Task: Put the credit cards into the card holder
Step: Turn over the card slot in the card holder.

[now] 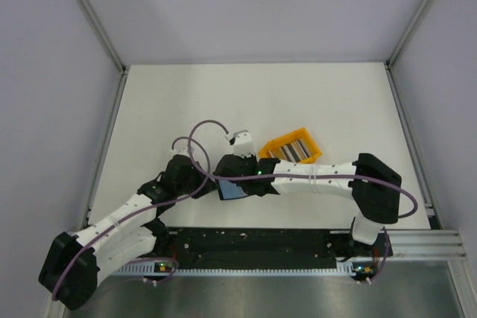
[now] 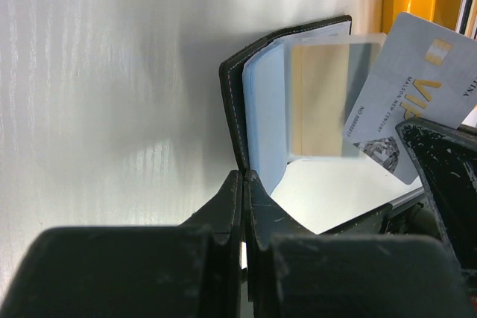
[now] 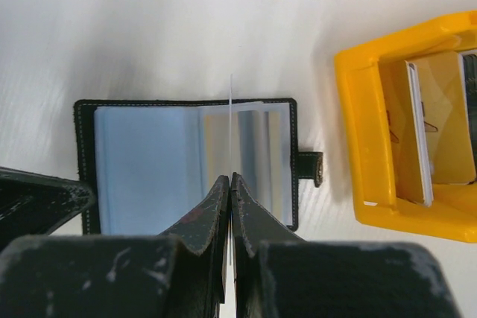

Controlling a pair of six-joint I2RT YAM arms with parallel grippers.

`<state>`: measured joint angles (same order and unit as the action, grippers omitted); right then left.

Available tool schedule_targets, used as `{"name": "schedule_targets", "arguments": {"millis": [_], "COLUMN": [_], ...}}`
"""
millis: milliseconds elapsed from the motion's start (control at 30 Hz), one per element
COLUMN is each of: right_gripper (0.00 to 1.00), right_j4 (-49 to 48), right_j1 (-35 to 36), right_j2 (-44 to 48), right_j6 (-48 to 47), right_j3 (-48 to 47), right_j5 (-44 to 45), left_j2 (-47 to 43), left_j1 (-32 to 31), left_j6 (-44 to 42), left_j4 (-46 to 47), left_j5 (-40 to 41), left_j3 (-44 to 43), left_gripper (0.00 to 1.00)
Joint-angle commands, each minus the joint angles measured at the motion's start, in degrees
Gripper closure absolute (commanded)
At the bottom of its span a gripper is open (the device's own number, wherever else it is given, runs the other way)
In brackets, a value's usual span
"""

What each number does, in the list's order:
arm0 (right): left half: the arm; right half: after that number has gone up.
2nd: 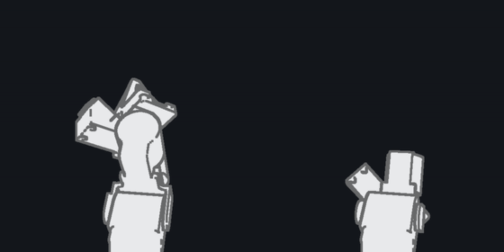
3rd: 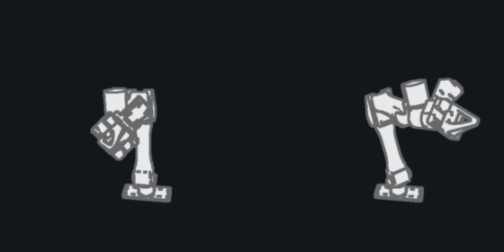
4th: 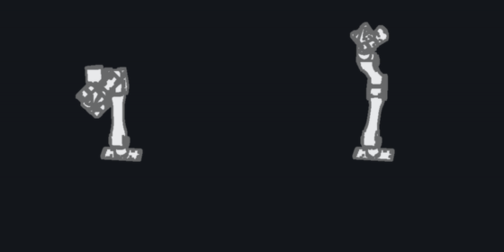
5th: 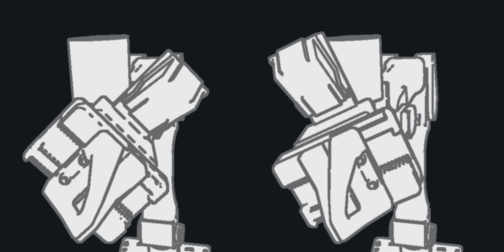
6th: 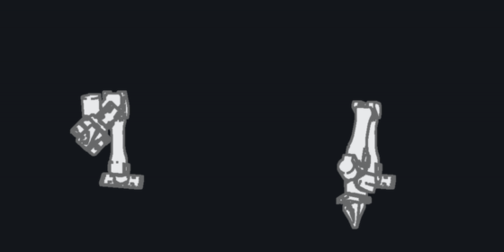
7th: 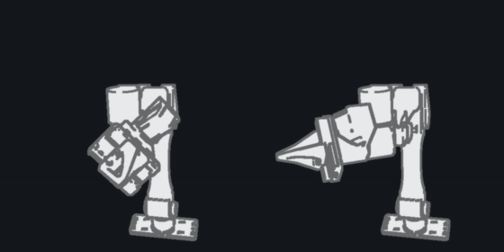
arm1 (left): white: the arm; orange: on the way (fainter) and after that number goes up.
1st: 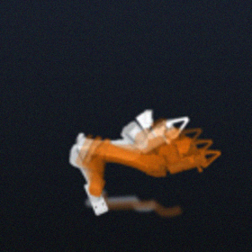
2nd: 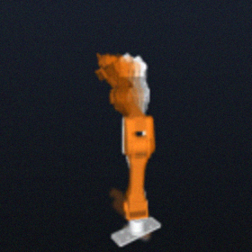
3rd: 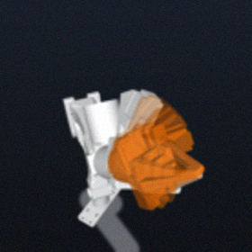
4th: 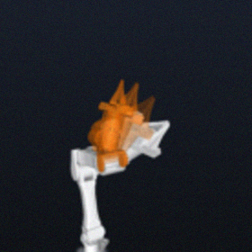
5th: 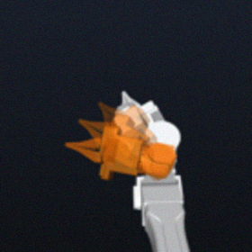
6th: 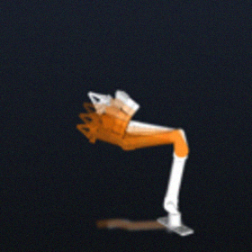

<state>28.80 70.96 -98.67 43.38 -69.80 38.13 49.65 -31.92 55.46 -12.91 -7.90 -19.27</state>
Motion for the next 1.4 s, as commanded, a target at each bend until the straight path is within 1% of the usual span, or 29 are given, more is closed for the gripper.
{"name": "schedule_targets", "arguments": {"millis": [0,200,267,400,600,767,1000,1200,1367], "right_gripper": [1.00,1.00,1.00,1.00,1.00,1.00,1.00,1.00,1.00], "right_j4": [0.7,-0.1,-4.5,-13.2,-20.4,-24.7,-32.4,-35.1,-36.1], "right_j1": [-1.9,-4.9,-5.7,-6.6,-9.9,-12.0,-16.5,-17.0,-17.1], "right_j2": [4.2,7.1,8.3,10.4,9.9,9.6,8.5,5.8,4.4], "right_j6": [1.7,2.2,0.1,-0.8,0.7,2.6,5.0,5.8,6.5], "right_j3": [1.7,5.0,6.5,10.6,14.2,17.3,21.9,22.5,23.0], "right_j5": [1.0,-3.6,-9.3,-20.3,-31.8,-36.2,-45.2,-47.7,-47.6], "left_j2": [-0.3,0.0,0.4,2.5,5.6,6.6,7.7,8.2,8.0], "left_j1": [-0.1,0.0,-0.1,-0.1,-0.1,-0.1,-0.1,0.0,-0.1], "left_j6": [-0.2,-0.8,-1.4,-2.5,-3.2,-3.3,-3.5,-3.6,-3.1], "left_j4": [1.8,1.6,1.3,1.5,1.9,1.7,1.5,0.9,0.3], "left_j5": [0.6,1.4,2.0,2.8,3.1,4.3,5.0,5.3,5.7], "left_j3": [-0.1,0.5,0.6,1.0,1.2,1.1,0.4,-0.2,-0.1], "left_gripper": [1.00,1.00,1.00,1.00,1.00,1.00,1.00,1.00,1.00]}}
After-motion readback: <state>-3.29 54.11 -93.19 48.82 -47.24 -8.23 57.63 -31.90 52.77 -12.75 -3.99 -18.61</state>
